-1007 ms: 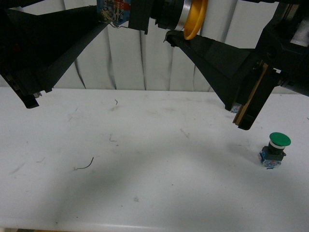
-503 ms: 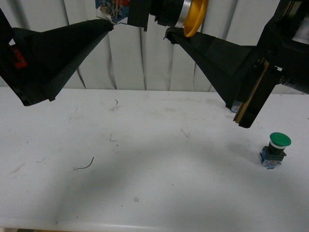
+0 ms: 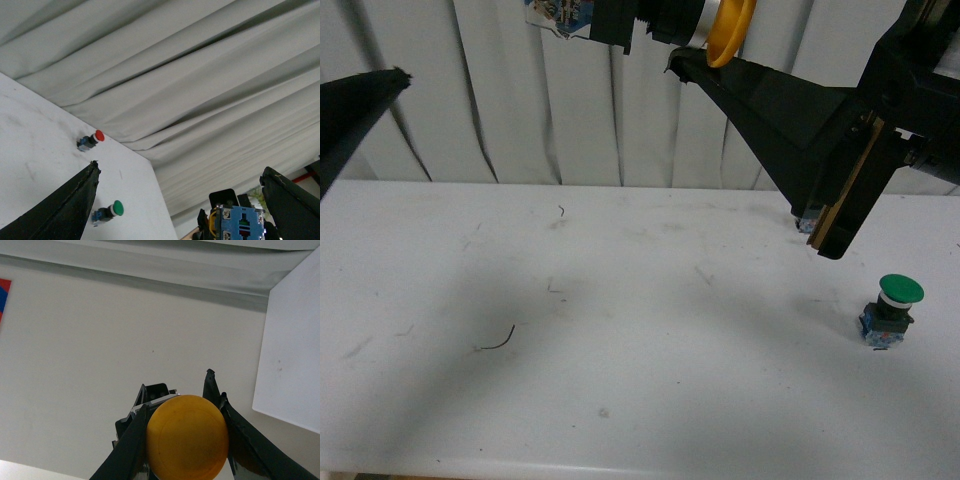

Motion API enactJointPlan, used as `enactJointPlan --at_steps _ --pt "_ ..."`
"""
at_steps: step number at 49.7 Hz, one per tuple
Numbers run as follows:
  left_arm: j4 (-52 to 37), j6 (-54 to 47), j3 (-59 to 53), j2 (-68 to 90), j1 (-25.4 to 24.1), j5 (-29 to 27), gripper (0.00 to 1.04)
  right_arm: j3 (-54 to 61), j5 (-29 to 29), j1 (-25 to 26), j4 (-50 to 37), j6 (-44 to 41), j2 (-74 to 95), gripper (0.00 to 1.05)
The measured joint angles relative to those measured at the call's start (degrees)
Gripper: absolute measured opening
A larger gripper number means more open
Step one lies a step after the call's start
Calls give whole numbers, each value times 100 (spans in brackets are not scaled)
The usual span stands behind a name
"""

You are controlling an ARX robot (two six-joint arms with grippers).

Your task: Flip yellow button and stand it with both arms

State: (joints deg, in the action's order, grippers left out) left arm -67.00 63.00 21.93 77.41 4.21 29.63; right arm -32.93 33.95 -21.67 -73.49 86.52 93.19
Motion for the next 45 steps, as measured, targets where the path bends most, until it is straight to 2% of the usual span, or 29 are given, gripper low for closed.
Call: enactJointPlan --at_steps 5,10,15,18,22,25,29,36,40,43,45 --pt "546 -402 -26 -400 -315 170 98 2 -11 9 2 0 0 37" --pt "1714 -1322 -146 -1248 -881 516 98 2 -55 81 2 2 -2 37" --pt "2662 -2081 -249 -2004 -1228 627 97 2 -72 107 2 4 -2 37" --pt "3783 -3436 -372 -3029 -1161 -745 83 0 -72 105 2 4 -2 37" --pt "4597 -4538 -592 -3921 -1298 -1550 71 0 -72 107 4 4 9 37" --pt "4878 -5134 -756 -4376 -1338 -2020 62 0 -76 114 4 4 11 37" --pt "4887 -5580 -907 -4697 -1241 -2197 51 0 -92 116 0 4 17 37" --pt "4920 -6059 -1224 -4966 -1021 -2339 25 0 -74 105 9 4 61 36" --pt "4986 -6155 -1399 -5167 -538 -2889 9 0 -79 111 -2 4 61 36" --pt "5001 -6172 -1464 -5298 -374 -2859 1 0 -74 107 2 4 61 36" --pt "5023 -6212 -1510 -5414 -367 -2881 2 0 -72 107 -4 2 61 36"
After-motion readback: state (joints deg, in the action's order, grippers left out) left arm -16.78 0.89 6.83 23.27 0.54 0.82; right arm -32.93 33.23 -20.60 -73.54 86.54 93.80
